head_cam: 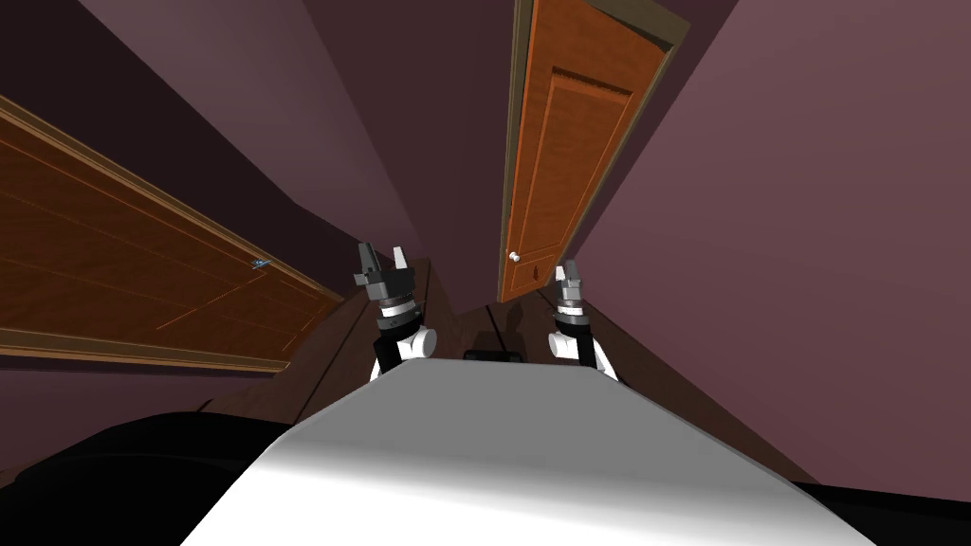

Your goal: Pull the door open

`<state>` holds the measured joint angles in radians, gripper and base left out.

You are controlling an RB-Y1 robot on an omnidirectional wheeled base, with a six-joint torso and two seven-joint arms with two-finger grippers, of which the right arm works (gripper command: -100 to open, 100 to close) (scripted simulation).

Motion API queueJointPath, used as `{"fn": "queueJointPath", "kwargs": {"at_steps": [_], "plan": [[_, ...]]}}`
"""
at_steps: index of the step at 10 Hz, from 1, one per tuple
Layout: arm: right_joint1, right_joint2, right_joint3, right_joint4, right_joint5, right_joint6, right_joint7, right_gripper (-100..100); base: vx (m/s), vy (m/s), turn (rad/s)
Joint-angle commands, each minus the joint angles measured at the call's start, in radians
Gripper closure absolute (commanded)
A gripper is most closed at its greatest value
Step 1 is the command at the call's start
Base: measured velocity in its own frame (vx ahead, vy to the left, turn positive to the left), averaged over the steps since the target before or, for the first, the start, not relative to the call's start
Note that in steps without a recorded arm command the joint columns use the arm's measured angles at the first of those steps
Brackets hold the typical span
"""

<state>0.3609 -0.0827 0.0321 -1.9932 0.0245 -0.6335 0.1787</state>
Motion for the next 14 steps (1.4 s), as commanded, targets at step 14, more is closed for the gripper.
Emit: {"fn": "queueJointPath", "kwargs": {"at_steps": [14], "plan": [[-0.135,-0.056,-0.039,0.419,0.122,-0.106,0.282,-100,0.083,-0.014,0.024]]}}
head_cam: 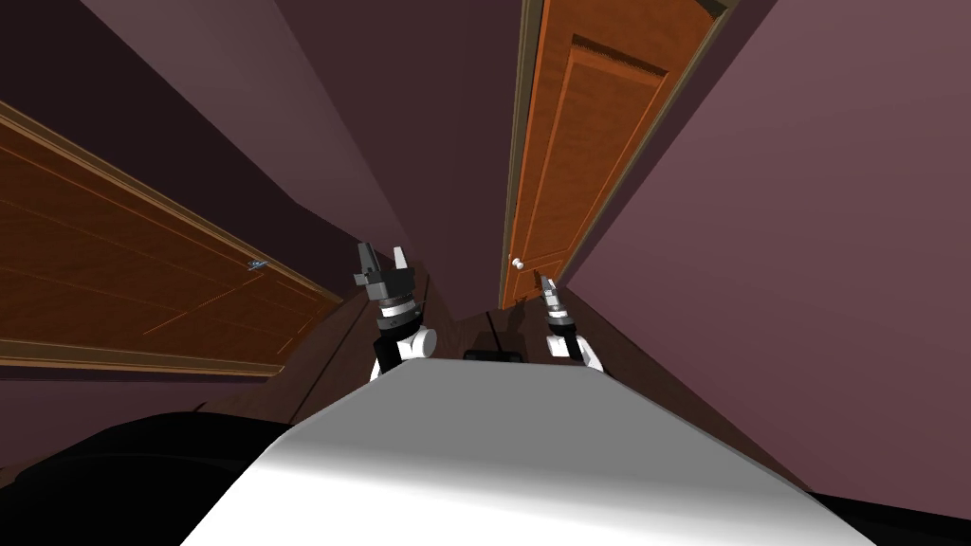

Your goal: Pull the door open

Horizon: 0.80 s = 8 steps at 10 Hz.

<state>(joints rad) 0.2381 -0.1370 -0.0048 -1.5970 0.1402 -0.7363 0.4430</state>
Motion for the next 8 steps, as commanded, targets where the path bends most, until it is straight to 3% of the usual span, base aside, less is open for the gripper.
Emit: {"fn": "queueJointPath", "kwargs": {"at_steps": [1,8], "plan": [[-0.023,-0.006,-0.005,0.05,0.017,-0.012,0.042,-100,0.097,-0.012,0.033],[-0.067,-0.023,-0.017,0.205,0.059,-0.048,0.137,-100,0.067,-0.015,0.018]]}}
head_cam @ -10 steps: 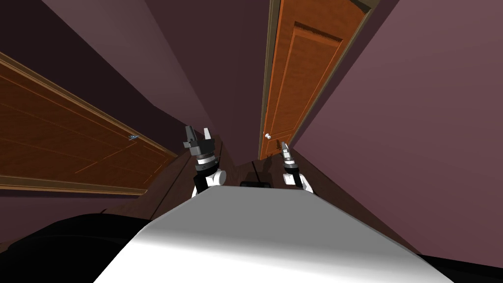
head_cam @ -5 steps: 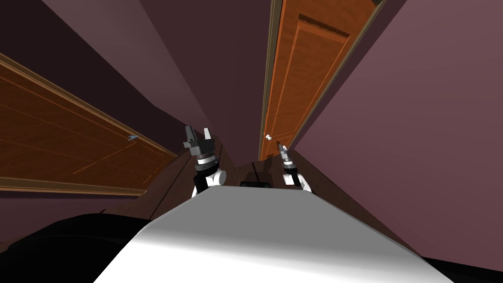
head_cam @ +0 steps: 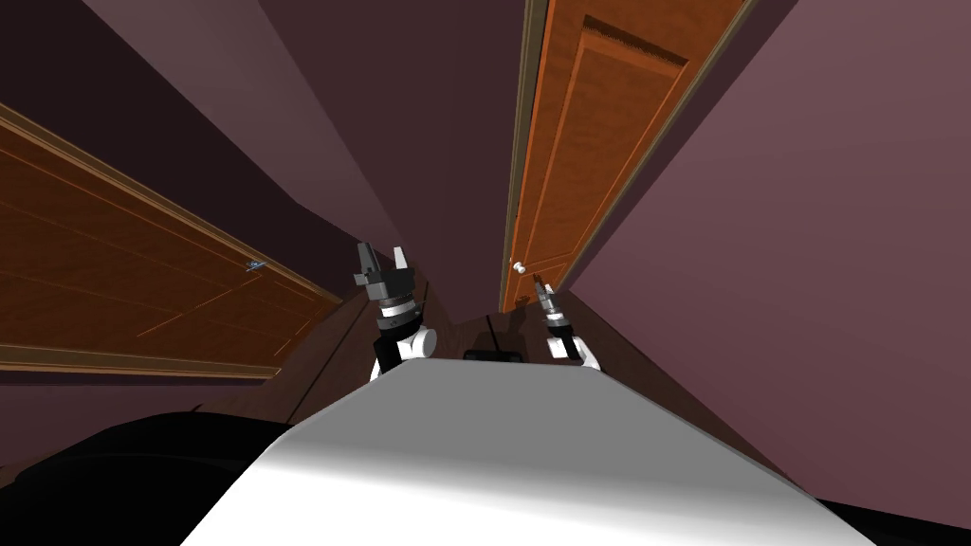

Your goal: Pull the door open

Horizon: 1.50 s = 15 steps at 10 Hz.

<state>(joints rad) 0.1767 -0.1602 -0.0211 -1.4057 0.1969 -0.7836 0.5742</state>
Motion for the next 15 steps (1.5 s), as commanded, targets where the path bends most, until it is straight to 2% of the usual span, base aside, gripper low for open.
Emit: {"fn": "queueJointPath", "kwargs": {"at_steps": [1,3,6,7,11,12,15], "plan": [[-0.016,-0.004,-0.004,0.049,0.013,-0.01,0.029,-100,0.048,-0.005,0.024],[-0.027,-0.008,-0.007,0.084,0.023,-0.019,0.052,-100,0.061,-0.015,0.019],[-0.059,-0.019,-0.015,0.182,0.053,-0.046,0.122,-100,0.079,-0.018,0.025],[-0.059,-0.019,-0.015,0.188,0.053,-0.046,0.122,-100,0.062,-0.014,0.013],[-0.1,-0.034,-0.026,0.313,0.092,-0.079,0.209,-100,0.089,-0.02,0.024],[-0.1,-0.034,-0.026,0.319,0.092,-0.079,0.209,-100,0.058,-0.017,0.01],[-0.128,-0.044,-0.034,0.41,0.118,-0.102,0.27,-100,0.067,-0.016,0.023]]}}
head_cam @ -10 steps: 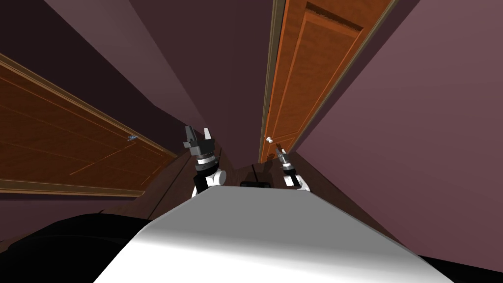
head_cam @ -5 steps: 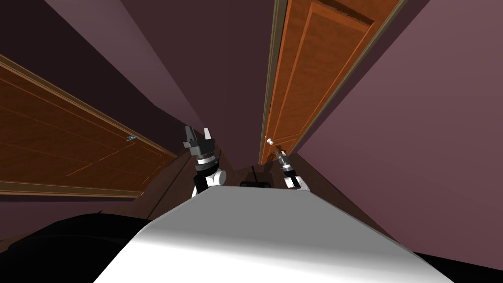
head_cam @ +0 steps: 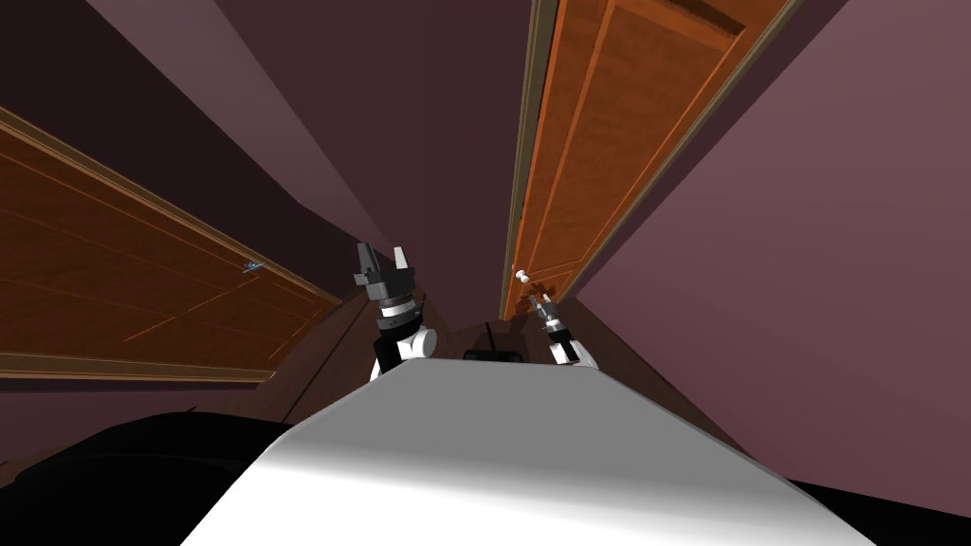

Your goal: Pull the door open

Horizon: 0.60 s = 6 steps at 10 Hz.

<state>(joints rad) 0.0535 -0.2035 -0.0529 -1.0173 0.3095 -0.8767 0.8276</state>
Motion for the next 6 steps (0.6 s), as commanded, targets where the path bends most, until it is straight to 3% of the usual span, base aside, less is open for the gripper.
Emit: {"fn": "queueJointPath", "kwargs": {"at_steps": [1,6], "plan": [[-0.014,-0.004,-0.004,0.05,0.014,-0.017,0.036,-100,0.095,-0.021,0.026],[-0.054,-0.018,-0.015,0.183,0.053,-0.05,0.123,-100,0.091,-0.024,0.021]]}}
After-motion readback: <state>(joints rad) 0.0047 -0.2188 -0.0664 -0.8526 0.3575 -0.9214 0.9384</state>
